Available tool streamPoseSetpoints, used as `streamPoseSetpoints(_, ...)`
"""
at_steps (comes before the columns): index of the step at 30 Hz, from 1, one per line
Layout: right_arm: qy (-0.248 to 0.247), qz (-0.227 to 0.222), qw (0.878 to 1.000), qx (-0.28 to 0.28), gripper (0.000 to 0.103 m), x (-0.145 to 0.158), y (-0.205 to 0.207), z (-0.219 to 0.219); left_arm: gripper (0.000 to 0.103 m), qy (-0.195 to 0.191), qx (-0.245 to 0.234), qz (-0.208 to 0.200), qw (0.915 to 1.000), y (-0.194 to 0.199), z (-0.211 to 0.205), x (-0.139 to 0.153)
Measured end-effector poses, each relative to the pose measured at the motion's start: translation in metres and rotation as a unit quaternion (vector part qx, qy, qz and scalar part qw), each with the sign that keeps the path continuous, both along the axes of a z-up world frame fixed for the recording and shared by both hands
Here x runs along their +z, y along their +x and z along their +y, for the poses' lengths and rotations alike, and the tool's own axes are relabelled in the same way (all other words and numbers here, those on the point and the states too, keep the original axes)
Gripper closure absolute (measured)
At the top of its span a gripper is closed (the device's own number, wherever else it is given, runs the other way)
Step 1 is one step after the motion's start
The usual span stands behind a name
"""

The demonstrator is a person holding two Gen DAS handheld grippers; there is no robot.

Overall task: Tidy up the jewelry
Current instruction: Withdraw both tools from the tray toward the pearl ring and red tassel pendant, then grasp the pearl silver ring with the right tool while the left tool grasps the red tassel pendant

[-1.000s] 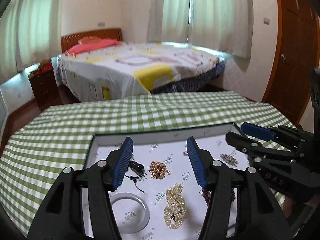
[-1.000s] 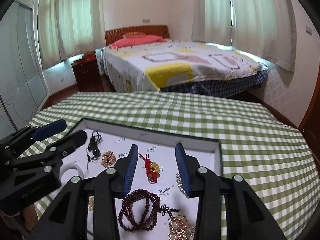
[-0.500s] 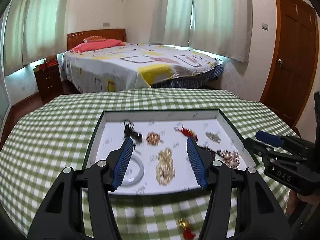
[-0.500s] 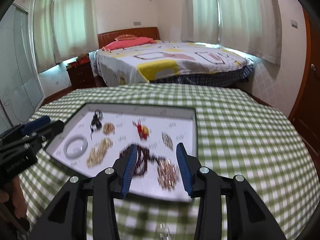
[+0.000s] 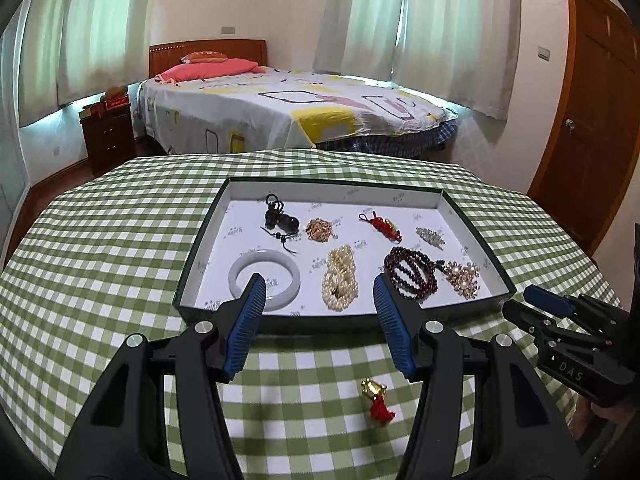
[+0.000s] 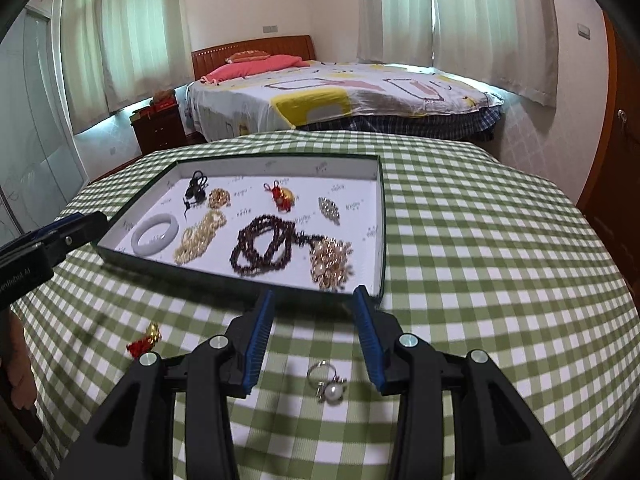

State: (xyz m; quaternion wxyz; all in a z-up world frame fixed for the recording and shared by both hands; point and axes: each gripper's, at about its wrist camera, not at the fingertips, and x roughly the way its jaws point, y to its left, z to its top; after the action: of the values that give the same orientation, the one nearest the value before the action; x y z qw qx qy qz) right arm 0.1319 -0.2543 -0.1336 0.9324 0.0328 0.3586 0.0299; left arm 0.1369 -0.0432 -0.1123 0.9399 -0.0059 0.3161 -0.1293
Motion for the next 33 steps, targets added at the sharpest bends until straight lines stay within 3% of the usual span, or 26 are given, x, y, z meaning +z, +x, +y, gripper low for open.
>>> streamPoseSetpoints(33,0.014,0.02,1.0,-0.006,0.062,-0.019,-0.025,-0.016,0.048,0.009,0.02,0.028,0.9994,-0.036,0.013,-0.021)
